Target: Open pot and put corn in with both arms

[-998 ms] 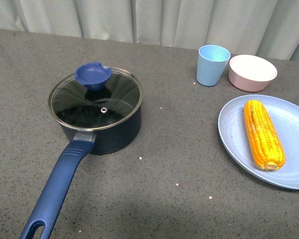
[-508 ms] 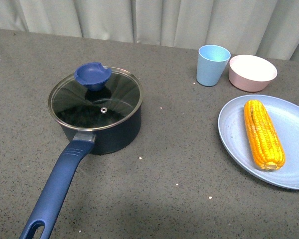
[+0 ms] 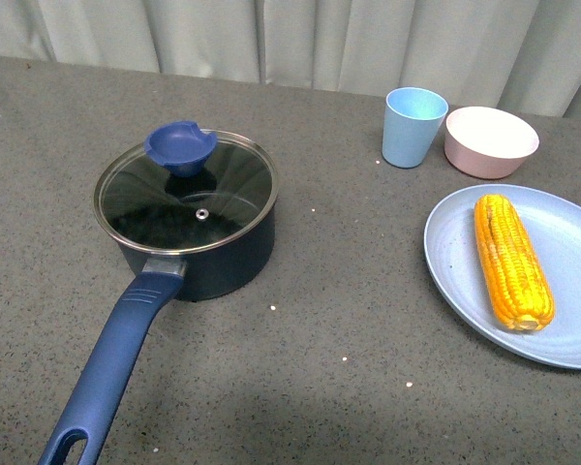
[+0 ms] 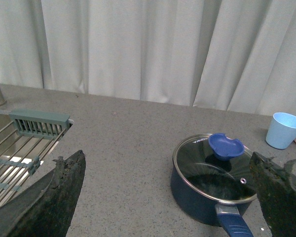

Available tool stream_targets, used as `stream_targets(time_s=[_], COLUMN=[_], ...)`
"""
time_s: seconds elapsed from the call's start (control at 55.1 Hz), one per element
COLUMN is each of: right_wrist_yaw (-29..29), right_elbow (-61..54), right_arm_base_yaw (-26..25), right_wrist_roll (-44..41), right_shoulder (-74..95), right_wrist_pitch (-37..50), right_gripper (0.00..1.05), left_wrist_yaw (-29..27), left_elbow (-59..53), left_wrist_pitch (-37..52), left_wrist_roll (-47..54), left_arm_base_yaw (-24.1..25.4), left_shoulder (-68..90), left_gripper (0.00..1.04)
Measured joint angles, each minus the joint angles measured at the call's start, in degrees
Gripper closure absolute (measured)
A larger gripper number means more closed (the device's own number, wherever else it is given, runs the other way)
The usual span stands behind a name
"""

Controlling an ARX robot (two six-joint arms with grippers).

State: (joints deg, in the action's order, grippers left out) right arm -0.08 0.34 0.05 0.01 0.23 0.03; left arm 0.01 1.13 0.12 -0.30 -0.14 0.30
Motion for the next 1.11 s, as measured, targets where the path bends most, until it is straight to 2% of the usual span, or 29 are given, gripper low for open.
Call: stream_targets(time_s=[0.943, 0.98, 1.016, 1.034, 1.052, 1.107], right_wrist_yaw=[0.0, 0.0, 0.0, 0.0, 0.0, 0.0], right_elbow=[0.0, 0.0, 0.0, 0.0, 0.0, 0.0], right_arm_base_yaw=[0.0, 0.0, 0.0, 0.0, 0.0, 0.0], right_wrist_roll=[0.0, 0.0, 0.0, 0.0, 0.0, 0.0], right_shoulder=[0.0, 0.0, 0.0, 0.0, 0.0, 0.0], right_wrist_pitch=[0.0, 0.0, 0.0, 0.0, 0.0, 0.0], right_gripper=[0.09, 0.09, 0.09, 0.09, 0.09, 0.09], left_wrist_yaw=[0.0, -3.0, -11.1, -13.1, -18.1, -22.9], left_elbow=[0.0, 0.1, 0.4, 0.5, 0.5, 0.5], left_wrist_pitch=[0.0, -0.6, -2.1, -2.1, -1.7, 2.1], left_wrist_roll=[0.0, -0.6, -1.5, -1.8, -2.5, -3.6], left_arm_base_yaw=[0.0, -0.9, -3.4, -4.0, -5.3, -6.1], left_shoulder=[0.0, 0.5, 2.4, 3.2, 5.7, 11.6], left_gripper=[0.06, 0.06, 0.06, 0.06, 0.06, 0.06])
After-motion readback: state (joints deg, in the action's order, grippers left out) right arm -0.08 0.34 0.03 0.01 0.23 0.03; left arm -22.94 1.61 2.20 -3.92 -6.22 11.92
